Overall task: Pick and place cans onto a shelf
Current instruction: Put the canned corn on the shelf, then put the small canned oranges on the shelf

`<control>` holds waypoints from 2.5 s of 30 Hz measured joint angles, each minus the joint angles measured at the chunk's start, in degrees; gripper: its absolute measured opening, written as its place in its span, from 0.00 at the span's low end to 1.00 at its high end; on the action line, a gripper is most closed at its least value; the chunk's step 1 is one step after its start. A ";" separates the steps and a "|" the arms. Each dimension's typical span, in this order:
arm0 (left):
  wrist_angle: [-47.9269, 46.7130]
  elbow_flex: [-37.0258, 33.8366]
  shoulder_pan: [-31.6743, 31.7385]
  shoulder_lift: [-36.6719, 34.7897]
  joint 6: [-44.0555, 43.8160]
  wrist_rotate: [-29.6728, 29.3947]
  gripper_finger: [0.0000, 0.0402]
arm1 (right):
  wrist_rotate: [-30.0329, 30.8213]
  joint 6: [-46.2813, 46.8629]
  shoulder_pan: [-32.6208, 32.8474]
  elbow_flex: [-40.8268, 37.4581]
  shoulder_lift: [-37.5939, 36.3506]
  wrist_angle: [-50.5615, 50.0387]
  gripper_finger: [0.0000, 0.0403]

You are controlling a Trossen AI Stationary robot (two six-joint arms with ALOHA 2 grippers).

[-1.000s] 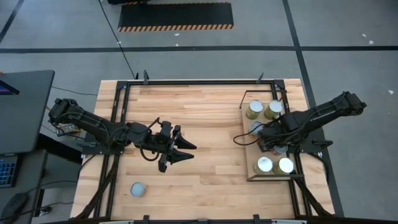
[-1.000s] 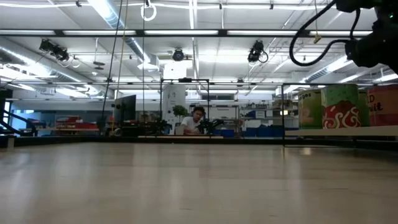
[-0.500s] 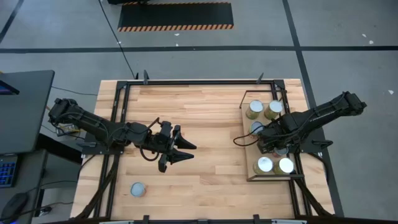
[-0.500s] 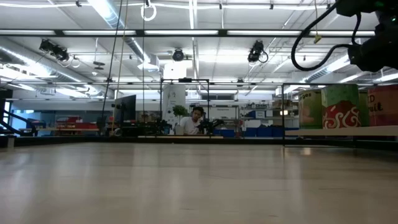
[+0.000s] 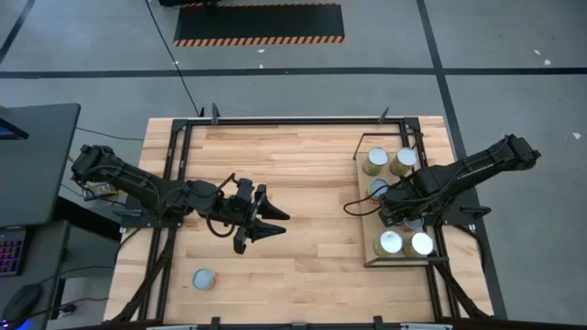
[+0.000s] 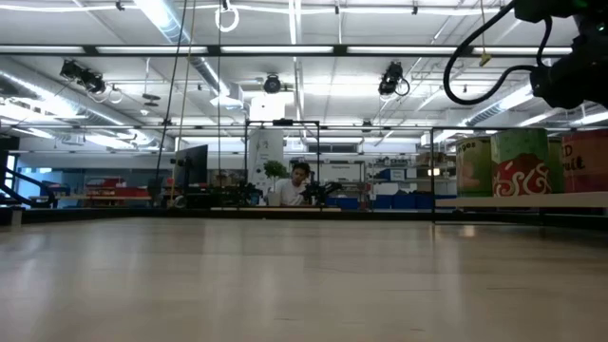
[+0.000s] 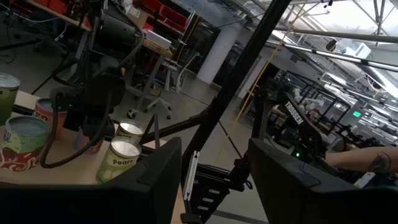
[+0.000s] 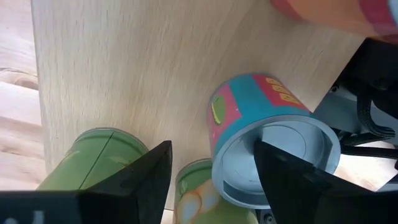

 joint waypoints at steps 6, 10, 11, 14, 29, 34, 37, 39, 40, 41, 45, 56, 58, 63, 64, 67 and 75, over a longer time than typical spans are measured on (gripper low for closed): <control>0.00 0.00 0.00 0.00 -0.02 0.00 0.48 | 0.04 -0.04 0.00 0.43 0.05 -0.28 0.59; -0.01 0.00 0.00 0.00 0.04 -0.01 0.48 | 1.68 -0.11 -0.02 2.20 0.09 -1.98 0.59; 0.00 0.00 0.00 0.00 0.04 0.00 0.48 | 1.71 -0.11 -0.02 2.61 0.09 -2.70 0.59; 0.00 0.00 0.00 0.00 0.07 0.00 0.48 | 1.14 -0.11 0.00 3.67 0.07 -3.56 0.58; -0.02 0.00 -0.10 -0.02 0.03 -0.02 0.48 | 1.75 1.66 0.00 0.33 0.00 -0.75 0.58; 0.00 0.00 -0.37 -0.02 0.02 0.00 0.48 | 0.01 1.55 0.00 0.24 0.02 -0.72 0.58; 0.00 0.00 -0.36 -0.02 0.02 -0.02 0.48 | -0.63 1.51 0.00 0.22 0.02 -0.65 0.58; -0.02 0.00 -0.35 -0.02 0.04 -0.02 0.48 | -1.10 1.48 0.00 0.20 0.04 -0.59 0.58; -0.02 0.00 -0.35 -0.02 0.04 -0.02 0.48 | -1.19 1.46 0.00 0.20 0.04 -0.59 0.58; 0.00 0.00 -0.35 -0.02 0.04 -0.02 0.48 | -1.19 1.45 0.00 0.20 0.04 -0.59 0.58; 0.00 0.00 -0.35 -0.02 0.07 -0.02 0.48 | -1.18 1.30 0.00 0.20 0.04 -0.55 0.58; -0.02 0.00 -0.13 -0.02 2.41 -0.22 0.48 | -0.99 0.23 0.00 2.95 0.07 -3.63 0.58; -0.02 0.00 0.33 -0.02 2.53 -0.22 0.48 | -0.99 0.15 0.00 4.47 0.07 -5.15 0.59; -0.04 0.00 1.44 -0.09 2.56 -0.24 0.48 | 0.92 0.14 0.00 10.07 0.07 -7.83 0.58; -0.24 -0.01 1.59 -0.37 2.58 -0.24 0.48 | 1.89 0.23 0.00 11.49 0.07 -8.10 0.58; -5.36 2.27 1.85 -1.06 2.86 -0.57 0.48 | 5.29 0.35 0.00 16.17 0.07 -8.61 0.58; -47.96 21.99 0.59 -1.88 5.81 -2.18 0.48 | 14.81 -0.78 0.00 28.26 0.11 -8.12 0.58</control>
